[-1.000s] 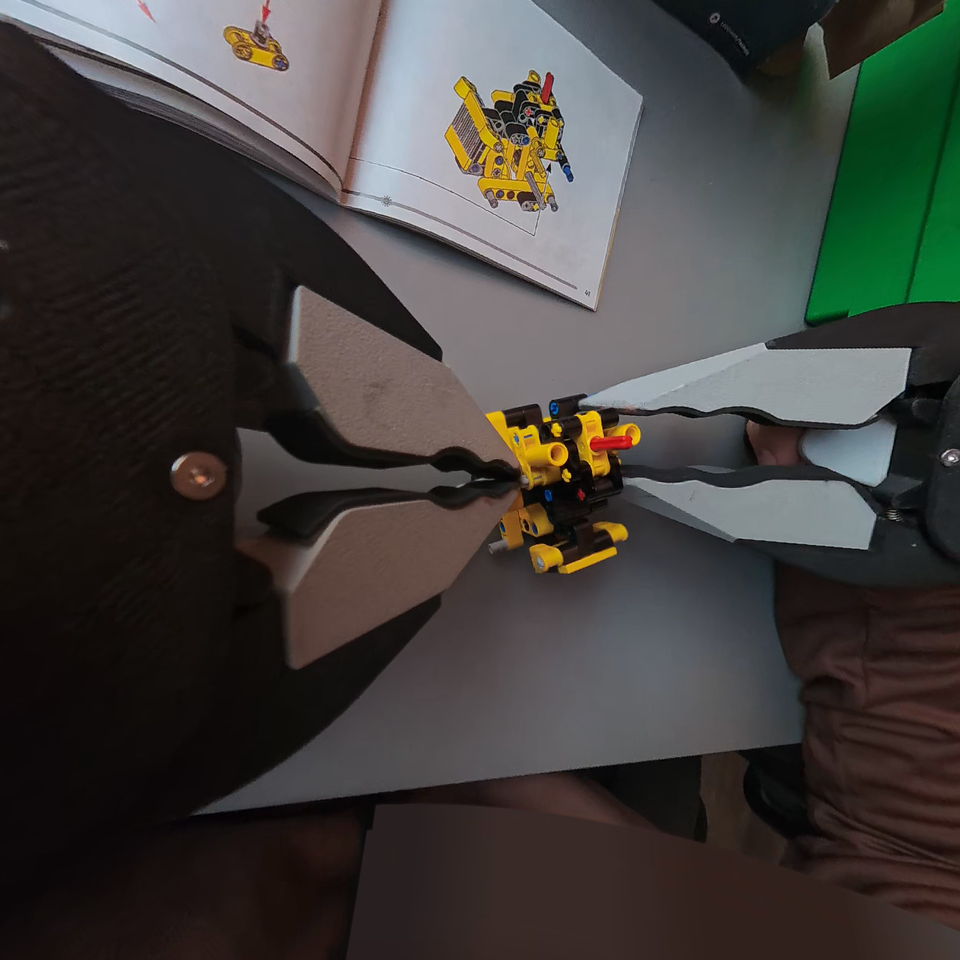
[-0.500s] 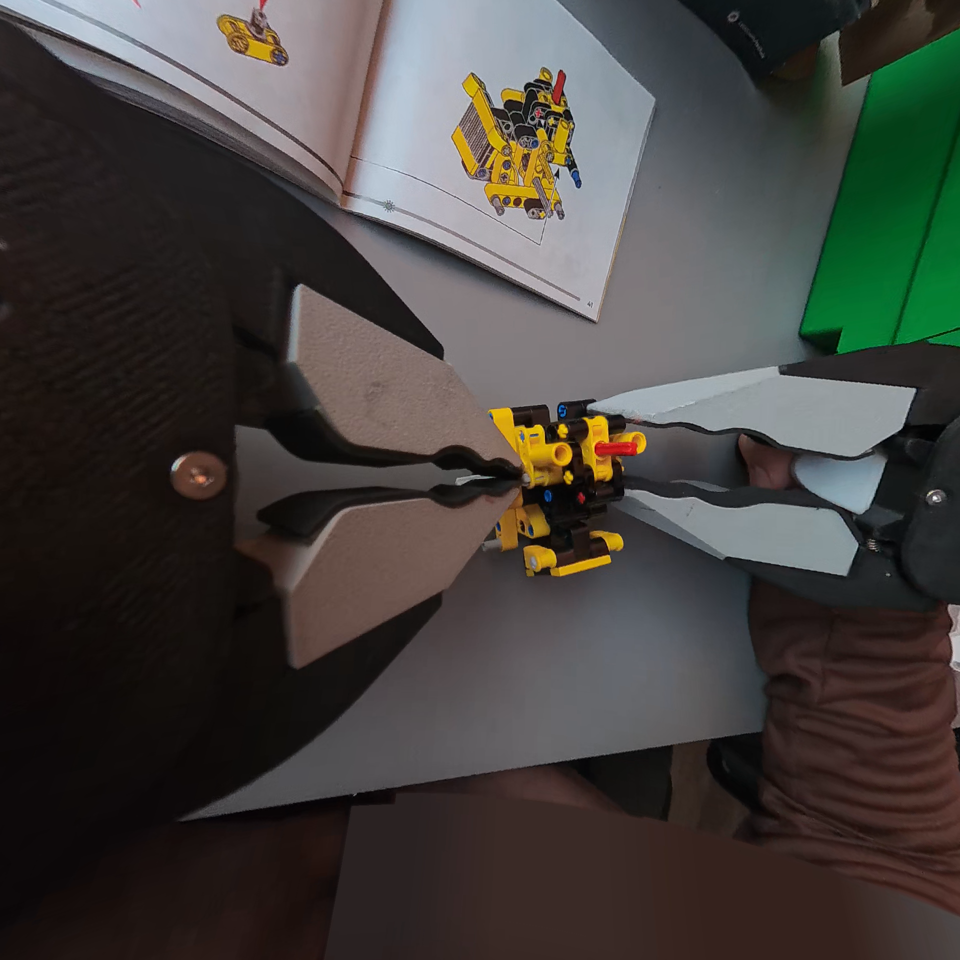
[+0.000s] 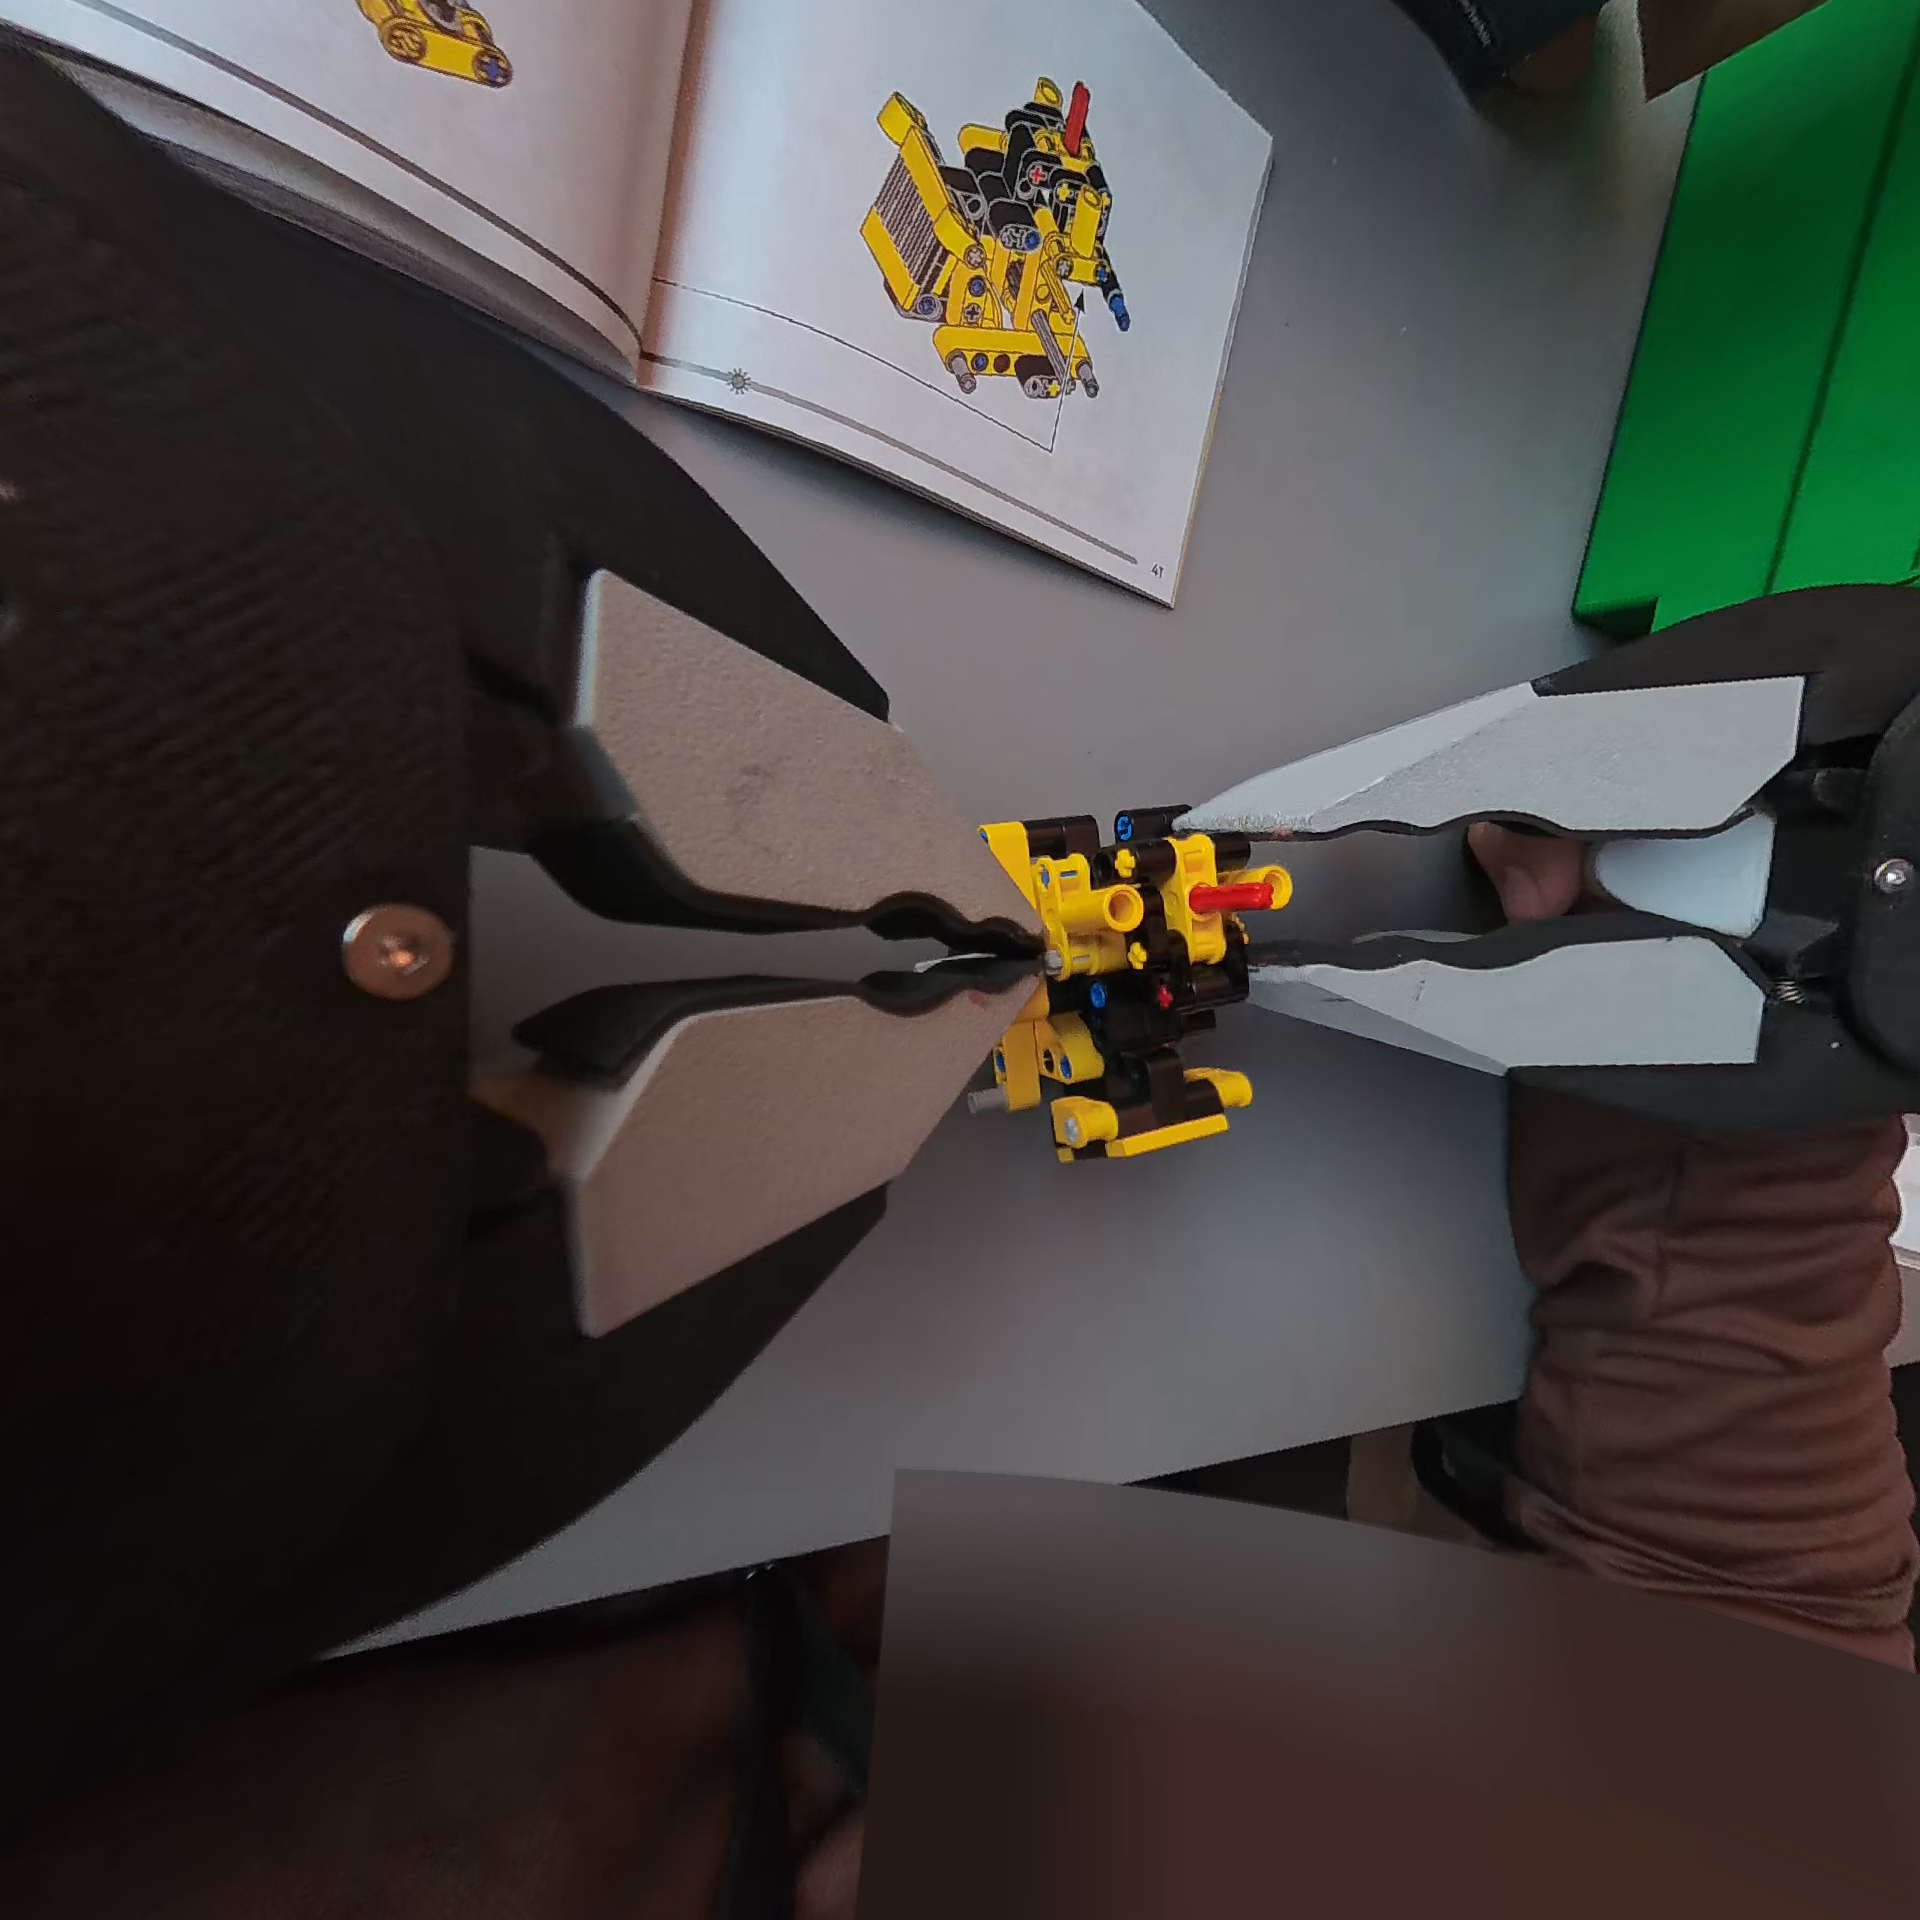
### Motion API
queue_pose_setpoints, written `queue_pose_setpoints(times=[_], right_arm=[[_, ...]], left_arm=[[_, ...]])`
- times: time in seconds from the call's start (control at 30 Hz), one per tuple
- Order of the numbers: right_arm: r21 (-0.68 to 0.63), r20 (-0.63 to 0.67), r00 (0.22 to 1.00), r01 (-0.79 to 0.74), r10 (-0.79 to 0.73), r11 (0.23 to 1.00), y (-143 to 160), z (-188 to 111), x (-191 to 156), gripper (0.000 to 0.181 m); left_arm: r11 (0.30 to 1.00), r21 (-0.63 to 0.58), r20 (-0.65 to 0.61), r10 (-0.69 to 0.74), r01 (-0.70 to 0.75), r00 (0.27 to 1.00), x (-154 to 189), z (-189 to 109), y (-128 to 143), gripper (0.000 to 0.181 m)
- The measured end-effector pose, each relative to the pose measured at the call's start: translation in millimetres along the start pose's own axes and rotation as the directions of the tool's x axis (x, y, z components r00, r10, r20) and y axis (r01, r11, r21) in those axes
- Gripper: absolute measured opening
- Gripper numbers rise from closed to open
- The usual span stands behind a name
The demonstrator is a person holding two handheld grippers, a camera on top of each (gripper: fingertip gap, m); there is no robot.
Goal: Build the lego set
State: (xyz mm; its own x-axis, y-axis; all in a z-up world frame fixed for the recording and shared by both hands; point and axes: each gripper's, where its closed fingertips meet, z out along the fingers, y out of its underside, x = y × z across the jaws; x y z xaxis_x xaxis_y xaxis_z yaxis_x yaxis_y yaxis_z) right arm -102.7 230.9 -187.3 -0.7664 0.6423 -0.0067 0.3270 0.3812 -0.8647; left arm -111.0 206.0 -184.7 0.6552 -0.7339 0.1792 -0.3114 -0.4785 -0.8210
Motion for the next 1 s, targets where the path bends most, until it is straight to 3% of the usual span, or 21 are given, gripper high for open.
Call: queue_pose_setpoints(times=[0.6,0.8,0.87,0.93,1.0], right_arm=[[-0.002,0.012,1.000,0.014,-0.014,1.000,3.5,-5.5,-2.1,0.020],[-0.031,-0.004,1.000,0.029,-0.030,0.999,6.9,-2.7,-2.1,0.007],[-0.030,-0.001,1.000,0.022,-0.022,0.999,6.7,-2.8,-3.1,0.007],[-0.024,-0.010,1.000,0.014,-0.014,1.000,6.4,-4.1,-1.3,0.018],[-0.018,-0.016,1.000,0.005,-0.005,1.000,6.5,-6.8,0.4,0.017]], left_arm=[[1.000,0.020,-0.043,-0.006,0.007,0.999,9.1,3.3,0.3,0.000],[1.000,0.028,0.005,0.011,-0.011,1.000,2.3,2.8,-0.1,0.000],[0.999,0.023,0.027,0.032,-0.033,0.999,-0.4,1.1,0.7,0.000],[0.999,0.020,-0.003,0.040,-0.040,0.999,3.3,-0.4,1.7,0.000],[0.999,0.026,-0.044,0.023,-0.022,0.999,8.4,-1.2,2.9,0.000]])
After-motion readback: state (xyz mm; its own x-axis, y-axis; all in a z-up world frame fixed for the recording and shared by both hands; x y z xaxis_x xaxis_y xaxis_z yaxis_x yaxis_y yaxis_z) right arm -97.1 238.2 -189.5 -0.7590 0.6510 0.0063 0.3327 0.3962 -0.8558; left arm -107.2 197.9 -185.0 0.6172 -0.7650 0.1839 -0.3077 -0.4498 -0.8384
